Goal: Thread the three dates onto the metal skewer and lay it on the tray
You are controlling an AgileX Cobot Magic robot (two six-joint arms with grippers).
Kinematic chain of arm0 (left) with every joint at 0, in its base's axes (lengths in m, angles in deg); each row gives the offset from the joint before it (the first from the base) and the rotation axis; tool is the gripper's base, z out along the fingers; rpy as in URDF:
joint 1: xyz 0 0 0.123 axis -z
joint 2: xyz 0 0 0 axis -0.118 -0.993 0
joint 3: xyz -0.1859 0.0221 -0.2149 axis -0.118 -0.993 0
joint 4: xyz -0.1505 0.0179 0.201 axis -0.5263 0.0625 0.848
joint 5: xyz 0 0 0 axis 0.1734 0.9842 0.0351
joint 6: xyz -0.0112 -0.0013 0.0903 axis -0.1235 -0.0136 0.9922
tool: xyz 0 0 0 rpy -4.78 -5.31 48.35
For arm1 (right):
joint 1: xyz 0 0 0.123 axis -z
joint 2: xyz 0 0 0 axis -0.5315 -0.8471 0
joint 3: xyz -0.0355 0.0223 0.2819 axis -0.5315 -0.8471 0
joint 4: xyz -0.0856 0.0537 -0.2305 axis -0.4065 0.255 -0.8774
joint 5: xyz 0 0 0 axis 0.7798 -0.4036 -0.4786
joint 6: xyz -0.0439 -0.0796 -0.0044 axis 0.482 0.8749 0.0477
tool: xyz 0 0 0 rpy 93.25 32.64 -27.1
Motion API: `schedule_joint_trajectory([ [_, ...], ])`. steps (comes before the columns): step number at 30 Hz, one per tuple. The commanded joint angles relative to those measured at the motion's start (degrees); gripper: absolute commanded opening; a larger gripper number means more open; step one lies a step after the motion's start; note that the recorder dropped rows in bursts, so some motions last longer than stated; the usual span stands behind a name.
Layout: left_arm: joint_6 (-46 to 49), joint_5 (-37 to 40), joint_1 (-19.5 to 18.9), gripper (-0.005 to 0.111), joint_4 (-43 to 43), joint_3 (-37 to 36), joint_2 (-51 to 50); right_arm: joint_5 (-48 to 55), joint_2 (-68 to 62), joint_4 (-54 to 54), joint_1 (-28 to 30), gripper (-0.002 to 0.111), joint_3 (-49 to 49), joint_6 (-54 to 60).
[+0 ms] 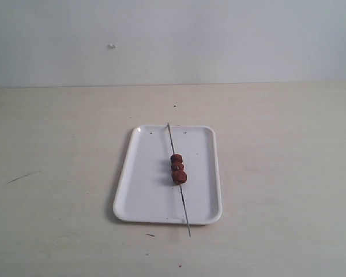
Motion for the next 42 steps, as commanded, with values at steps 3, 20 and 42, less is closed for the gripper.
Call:
schedule_joint_trajectory([
  [3,-3.5,-26.8,-0.1,0.001,10.7,-11.7,0.3,-0.1,0.3,-0.1,0.2,0.0,-0.3,0.1],
  [20,-13.1,-38.0,-4.2,0.001,17.2,-32.4,14.4,-0.1,0.3,-0.2,0.2,0.0,-0.3,0.1],
  [42,-15.0,-35.3,-4.7,0.001,17.1,-32.4,21.7,-0.1,0.3,-0.4,0.2,0.0,-0.3,0.1],
])
